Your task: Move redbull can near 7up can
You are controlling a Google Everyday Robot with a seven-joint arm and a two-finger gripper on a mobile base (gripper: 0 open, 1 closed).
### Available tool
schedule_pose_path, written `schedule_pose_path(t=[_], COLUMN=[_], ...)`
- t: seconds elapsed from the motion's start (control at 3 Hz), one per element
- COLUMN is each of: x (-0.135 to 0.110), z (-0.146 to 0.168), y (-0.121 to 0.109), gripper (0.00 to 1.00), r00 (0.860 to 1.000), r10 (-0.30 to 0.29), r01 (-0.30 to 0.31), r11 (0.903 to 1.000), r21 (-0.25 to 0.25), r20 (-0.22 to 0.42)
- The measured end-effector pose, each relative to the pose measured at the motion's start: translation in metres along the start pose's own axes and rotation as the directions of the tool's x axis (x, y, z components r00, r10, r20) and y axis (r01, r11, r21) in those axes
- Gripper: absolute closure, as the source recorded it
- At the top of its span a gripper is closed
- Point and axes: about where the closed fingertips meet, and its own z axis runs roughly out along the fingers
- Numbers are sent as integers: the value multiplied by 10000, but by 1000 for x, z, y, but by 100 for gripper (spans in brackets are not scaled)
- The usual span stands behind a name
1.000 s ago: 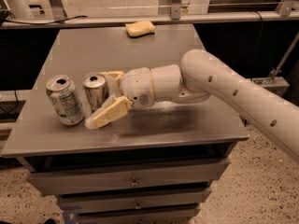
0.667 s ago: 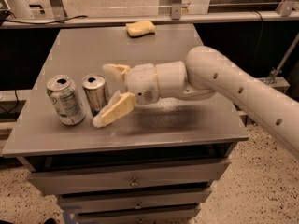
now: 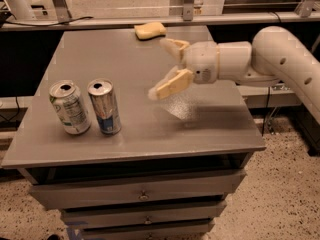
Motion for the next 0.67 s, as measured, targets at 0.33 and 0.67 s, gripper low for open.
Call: schedule_pose_path(t=[0.33,0.67], x=[-14,-28], z=[-58,-69], y=[-66,-77], gripper=[0,0], r00=[9991,9977], r10=[-374,-600], r01=[334,521], r11=[9849,9777], r21=[1698,2037], r20=[203,329])
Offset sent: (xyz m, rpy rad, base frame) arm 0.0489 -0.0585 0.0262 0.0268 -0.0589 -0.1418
